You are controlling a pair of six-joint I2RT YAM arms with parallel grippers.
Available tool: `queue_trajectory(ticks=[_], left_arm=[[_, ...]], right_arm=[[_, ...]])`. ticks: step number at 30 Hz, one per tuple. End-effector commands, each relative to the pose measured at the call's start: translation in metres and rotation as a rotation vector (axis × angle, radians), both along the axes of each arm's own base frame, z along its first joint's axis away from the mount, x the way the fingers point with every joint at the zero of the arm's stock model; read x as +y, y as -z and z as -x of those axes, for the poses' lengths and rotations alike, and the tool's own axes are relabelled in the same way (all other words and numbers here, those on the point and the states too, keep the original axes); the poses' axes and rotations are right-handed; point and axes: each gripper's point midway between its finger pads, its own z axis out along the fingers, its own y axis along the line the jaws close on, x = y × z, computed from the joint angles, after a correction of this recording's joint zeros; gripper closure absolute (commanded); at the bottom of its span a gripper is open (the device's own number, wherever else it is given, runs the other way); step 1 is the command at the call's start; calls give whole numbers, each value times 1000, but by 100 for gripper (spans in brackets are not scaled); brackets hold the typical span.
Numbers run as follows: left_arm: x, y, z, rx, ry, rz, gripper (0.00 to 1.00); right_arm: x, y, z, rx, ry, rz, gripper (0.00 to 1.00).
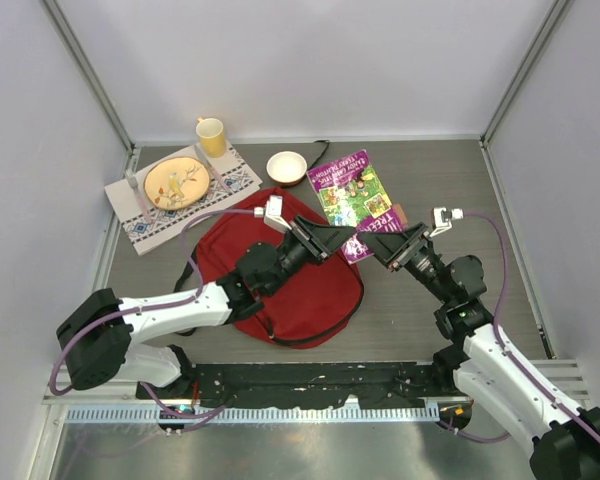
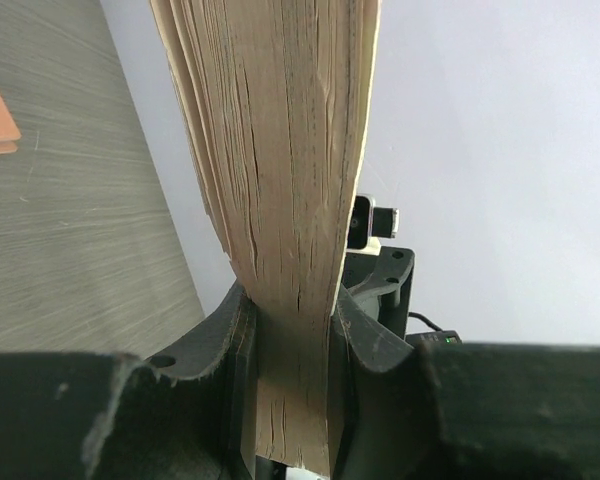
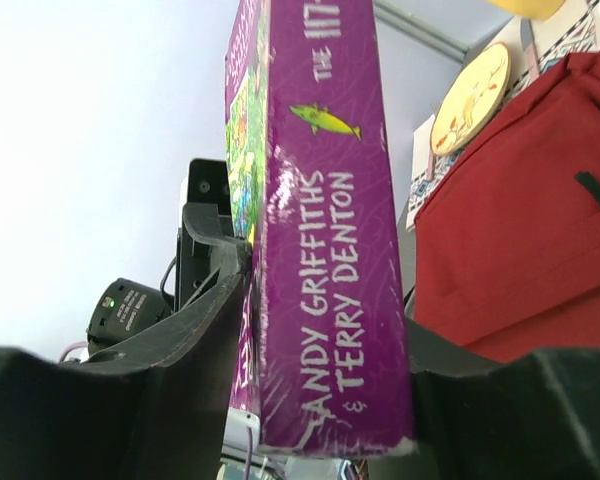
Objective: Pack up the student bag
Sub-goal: Pick up the book from the center of the board.
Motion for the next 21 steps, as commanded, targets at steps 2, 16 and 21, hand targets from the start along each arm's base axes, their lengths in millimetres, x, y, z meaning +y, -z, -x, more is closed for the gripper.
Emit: queue_trajectory(ticks=[2, 16, 21], left_arm=[[13, -49, 6, -77, -22, 151, 100], [11, -44, 8, -69, -15, 146, 100], [11, -32, 9, -63, -14, 84, 64]], right_arm=[[-16, -28, -10, -101, 123, -46, 42], [-16, -44, -15, -117, 124, -127, 85], [-21, -33, -18, -78, 175, -32, 97]])
